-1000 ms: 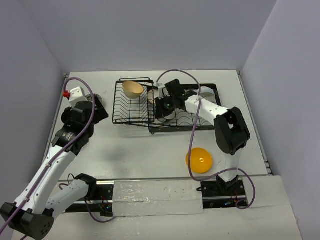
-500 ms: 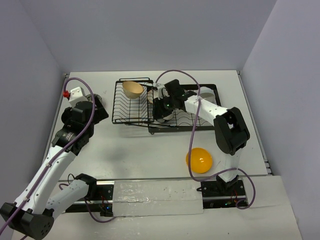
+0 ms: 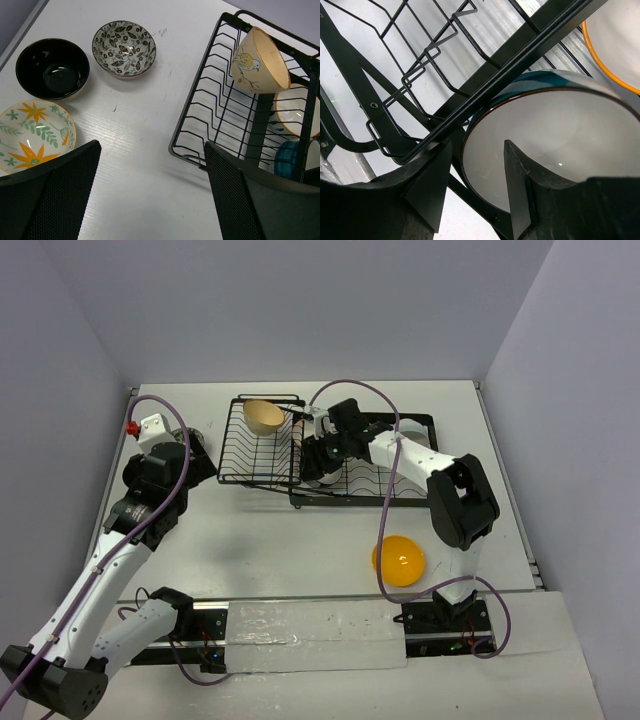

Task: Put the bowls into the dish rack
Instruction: Place the bowl in the dish rack.

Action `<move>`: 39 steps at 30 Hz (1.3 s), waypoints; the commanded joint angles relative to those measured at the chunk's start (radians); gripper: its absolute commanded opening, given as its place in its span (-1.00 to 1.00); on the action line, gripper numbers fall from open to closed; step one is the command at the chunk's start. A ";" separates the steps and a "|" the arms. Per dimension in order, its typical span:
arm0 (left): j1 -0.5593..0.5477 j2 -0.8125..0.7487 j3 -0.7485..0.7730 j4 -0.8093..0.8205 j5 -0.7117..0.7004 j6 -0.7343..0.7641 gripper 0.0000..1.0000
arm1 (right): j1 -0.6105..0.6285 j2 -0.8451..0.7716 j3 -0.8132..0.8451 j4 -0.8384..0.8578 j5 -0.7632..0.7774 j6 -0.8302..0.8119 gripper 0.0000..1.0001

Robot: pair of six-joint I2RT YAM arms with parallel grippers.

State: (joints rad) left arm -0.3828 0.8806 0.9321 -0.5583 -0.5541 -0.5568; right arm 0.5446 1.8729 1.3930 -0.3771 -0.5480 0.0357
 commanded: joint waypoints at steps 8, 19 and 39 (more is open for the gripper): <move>0.009 -0.003 0.039 0.018 0.008 0.021 0.78 | 0.020 -0.067 0.012 0.055 -0.043 -0.010 0.10; 0.022 0.000 0.039 0.024 0.033 0.023 0.76 | 0.003 -0.156 -0.021 0.029 -0.009 -0.025 0.10; 0.025 -0.005 0.037 0.032 0.054 0.024 0.75 | -0.018 -0.109 -0.029 0.084 0.105 0.013 -0.05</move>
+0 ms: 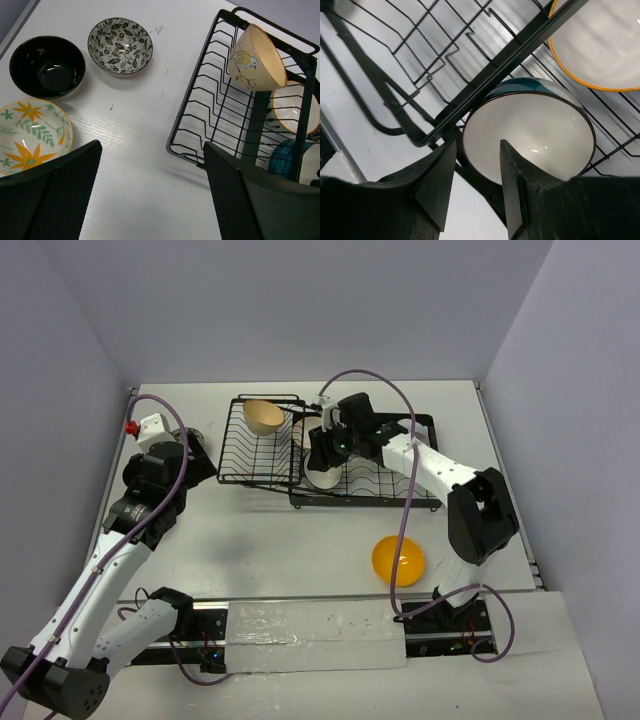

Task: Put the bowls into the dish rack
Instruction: Place the bowl in the dish rack.

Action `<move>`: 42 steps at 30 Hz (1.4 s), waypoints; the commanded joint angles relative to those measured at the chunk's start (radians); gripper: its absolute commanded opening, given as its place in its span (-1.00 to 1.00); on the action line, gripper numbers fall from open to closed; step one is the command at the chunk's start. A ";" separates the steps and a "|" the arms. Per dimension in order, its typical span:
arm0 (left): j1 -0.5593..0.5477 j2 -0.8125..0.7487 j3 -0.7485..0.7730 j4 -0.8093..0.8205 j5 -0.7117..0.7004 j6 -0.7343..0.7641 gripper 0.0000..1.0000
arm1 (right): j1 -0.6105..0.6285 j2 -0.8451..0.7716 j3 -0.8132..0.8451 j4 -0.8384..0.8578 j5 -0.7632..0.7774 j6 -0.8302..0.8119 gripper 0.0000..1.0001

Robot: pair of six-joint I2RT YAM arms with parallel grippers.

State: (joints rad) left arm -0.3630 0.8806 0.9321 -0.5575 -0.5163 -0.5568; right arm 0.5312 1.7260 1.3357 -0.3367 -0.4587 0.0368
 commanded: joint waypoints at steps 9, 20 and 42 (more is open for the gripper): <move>0.006 -0.005 0.036 0.031 0.012 0.024 0.75 | -0.004 0.145 0.091 0.056 -0.031 0.023 -0.08; 0.006 -0.008 0.036 0.034 0.019 0.024 0.75 | -0.004 0.176 0.106 0.035 -0.014 0.011 -0.09; 0.006 -0.011 0.034 0.036 0.030 0.028 0.74 | 0.001 -0.031 -0.004 -0.002 0.267 0.011 0.00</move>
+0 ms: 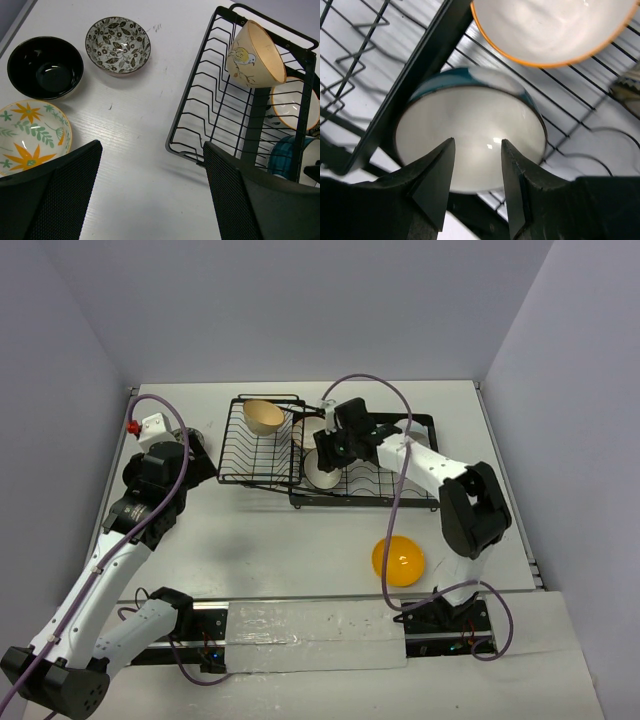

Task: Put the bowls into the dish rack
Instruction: Place the bowl in the dish rack, then pick up the bowl from the dish rack.

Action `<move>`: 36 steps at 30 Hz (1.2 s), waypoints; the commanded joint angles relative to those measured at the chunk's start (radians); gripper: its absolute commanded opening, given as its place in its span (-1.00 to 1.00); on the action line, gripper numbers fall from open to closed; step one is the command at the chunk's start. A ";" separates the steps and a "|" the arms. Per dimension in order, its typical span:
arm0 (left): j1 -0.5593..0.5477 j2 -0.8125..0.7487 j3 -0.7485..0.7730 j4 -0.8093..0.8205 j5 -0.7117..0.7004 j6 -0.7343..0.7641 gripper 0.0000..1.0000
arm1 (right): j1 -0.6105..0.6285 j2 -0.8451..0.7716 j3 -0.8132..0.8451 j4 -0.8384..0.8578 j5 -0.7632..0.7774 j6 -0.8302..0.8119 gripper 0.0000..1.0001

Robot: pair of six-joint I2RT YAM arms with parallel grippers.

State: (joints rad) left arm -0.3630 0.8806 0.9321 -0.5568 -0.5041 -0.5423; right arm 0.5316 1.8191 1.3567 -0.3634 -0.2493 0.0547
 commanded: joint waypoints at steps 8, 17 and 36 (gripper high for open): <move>0.006 -0.011 0.034 0.038 0.021 0.013 0.74 | -0.002 -0.161 -0.097 0.023 0.100 -0.007 0.00; 0.004 -0.009 0.033 0.038 0.024 0.015 0.74 | -0.028 -0.138 -0.126 0.041 0.171 0.022 0.00; 0.006 -0.006 0.033 0.037 0.018 0.015 0.74 | -0.065 -0.047 -0.153 0.122 -0.013 0.068 -0.03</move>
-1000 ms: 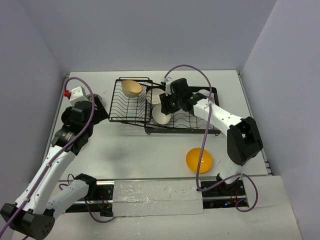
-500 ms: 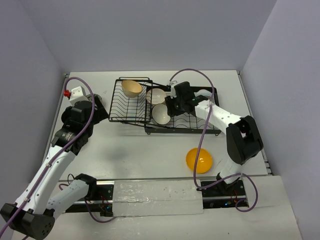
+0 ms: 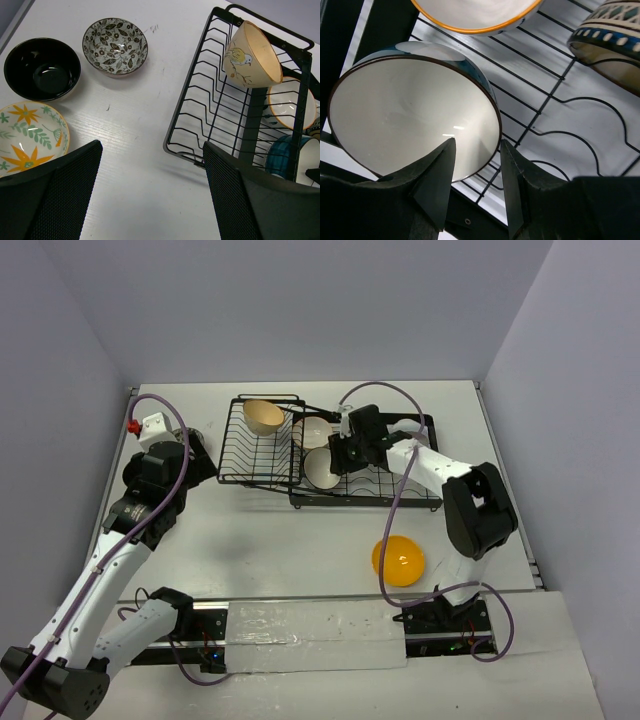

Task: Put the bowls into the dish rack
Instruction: Pick up the bowl from the dish rack.

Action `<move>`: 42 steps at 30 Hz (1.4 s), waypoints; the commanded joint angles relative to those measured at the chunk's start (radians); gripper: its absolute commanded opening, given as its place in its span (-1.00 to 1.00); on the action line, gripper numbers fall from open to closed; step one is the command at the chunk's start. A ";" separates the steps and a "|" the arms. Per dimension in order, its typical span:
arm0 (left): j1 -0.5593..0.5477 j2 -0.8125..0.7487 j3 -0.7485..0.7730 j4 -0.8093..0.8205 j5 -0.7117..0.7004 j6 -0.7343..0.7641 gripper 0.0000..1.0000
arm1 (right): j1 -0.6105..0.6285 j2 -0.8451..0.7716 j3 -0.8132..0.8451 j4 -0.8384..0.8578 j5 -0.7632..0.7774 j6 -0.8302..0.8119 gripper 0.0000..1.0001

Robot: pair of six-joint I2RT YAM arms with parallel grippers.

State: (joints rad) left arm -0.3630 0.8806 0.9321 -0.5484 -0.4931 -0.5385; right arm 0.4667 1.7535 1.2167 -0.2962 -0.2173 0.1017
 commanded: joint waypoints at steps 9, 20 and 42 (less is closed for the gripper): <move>0.006 -0.002 0.033 0.025 0.007 0.011 0.74 | -0.002 0.044 -0.020 0.074 -0.044 0.035 -0.34; 0.006 -0.005 0.034 0.027 0.008 0.011 0.74 | -0.002 -0.009 -0.017 0.045 -0.021 0.032 -1.00; 0.006 -0.012 0.034 0.027 0.011 0.011 0.74 | -0.003 -0.103 0.092 -0.159 0.045 0.036 -1.00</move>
State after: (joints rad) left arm -0.3630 0.8806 0.9321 -0.5438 -0.4931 -0.5385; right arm 0.4557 1.7035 1.2282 -0.4164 -0.1493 0.1337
